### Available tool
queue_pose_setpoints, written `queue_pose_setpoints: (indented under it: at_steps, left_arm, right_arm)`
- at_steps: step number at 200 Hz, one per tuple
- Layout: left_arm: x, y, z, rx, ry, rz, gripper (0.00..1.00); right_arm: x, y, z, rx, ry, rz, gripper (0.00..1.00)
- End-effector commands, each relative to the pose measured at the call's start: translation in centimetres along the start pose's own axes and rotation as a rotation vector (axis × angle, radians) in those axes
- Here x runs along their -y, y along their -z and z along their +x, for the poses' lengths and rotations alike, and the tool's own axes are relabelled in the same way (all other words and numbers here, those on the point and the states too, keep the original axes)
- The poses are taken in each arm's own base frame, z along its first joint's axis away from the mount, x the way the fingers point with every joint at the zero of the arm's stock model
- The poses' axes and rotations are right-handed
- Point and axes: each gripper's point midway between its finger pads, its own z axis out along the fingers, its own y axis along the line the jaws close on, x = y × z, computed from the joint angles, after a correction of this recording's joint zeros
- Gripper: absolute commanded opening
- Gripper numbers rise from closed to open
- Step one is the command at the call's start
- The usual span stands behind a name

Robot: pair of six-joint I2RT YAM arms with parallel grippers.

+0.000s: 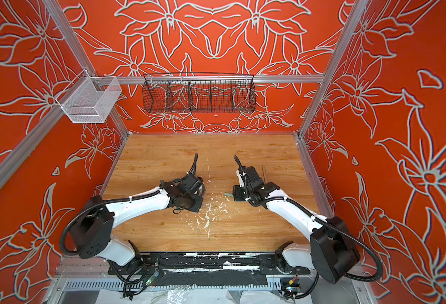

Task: Insert the pens into the pen caps
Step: 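Raise the green pen upright with the left gripper while the right brings the cap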

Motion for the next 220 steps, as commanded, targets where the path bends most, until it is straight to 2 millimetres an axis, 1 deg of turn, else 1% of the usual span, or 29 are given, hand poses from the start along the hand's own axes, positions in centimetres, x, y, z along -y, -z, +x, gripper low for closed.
queue_pose_setpoints:
  at_steps: [1, 9, 20, 41, 60, 88, 112, 130, 147, 159, 181, 220]
  left_arm:
    - [3.8, 4.6, -4.7, 0.245, -0.060, 0.168, 0.00]
    - [4.9, 6.1, -5.8, 0.328, -0.084, 0.217, 0.00]
    - [6.4, 8.1, -6.7, 0.434, -0.132, 0.282, 0.00]
    - [8.0, 11.1, -7.8, 0.586, -0.182, 0.344, 0.00]
    - [9.6, 13.1, -8.3, 0.671, -0.226, 0.393, 0.00]
    - [12.1, 14.8, -8.1, 0.787, -0.313, 0.418, 0.00]
    - [12.7, 15.7, -8.2, 0.866, -0.334, 0.420, 0.00]
    - [13.0, 15.7, -8.3, 0.890, -0.347, 0.410, 0.00]
    - [13.7, 15.3, -8.2, 0.888, -0.366, 0.404, 0.00]
    - [14.2, 14.8, -8.1, 0.883, -0.382, 0.403, 0.00]
    - [15.0, 14.8, -8.1, 0.882, -0.391, 0.437, 0.00]
    - [15.1, 14.6, -8.1, 0.872, -0.394, 0.434, 0.00]
  right_arm:
    - [-2.5, 3.3, -4.1, 0.163, 0.020, -0.083, 0.05]
    - [-2.9, 4.4, -5.0, 0.208, 0.038, -0.093, 0.05]
    - [-3.4, 6.3, -6.2, 0.280, 0.057, -0.107, 0.03]
    - [-4.4, 9.9, -8.1, 0.388, 0.091, -0.137, 0.00]
    - [-5.7, 12.6, -9.4, 0.463, 0.120, -0.180, 0.00]
    - [-7.4, 15.7, -10.7, 0.547, 0.164, -0.239, 0.00]
    - [-8.3, 18.4, -11.8, 0.621, 0.192, -0.261, 0.00]
    - [-9.2, 20.2, -12.4, 0.675, 0.211, -0.297, 0.00]
    - [-10.1, 21.4, -12.7, 0.721, 0.227, -0.344, 0.00]
    - [-10.5, 21.8, -12.8, 0.732, 0.244, -0.366, 0.00]
    - [-11.4, 22.1, -12.7, 0.745, 0.269, -0.420, 0.00]
    - [-12.1, 22.8, -12.7, 0.781, 0.282, -0.469, 0.00]
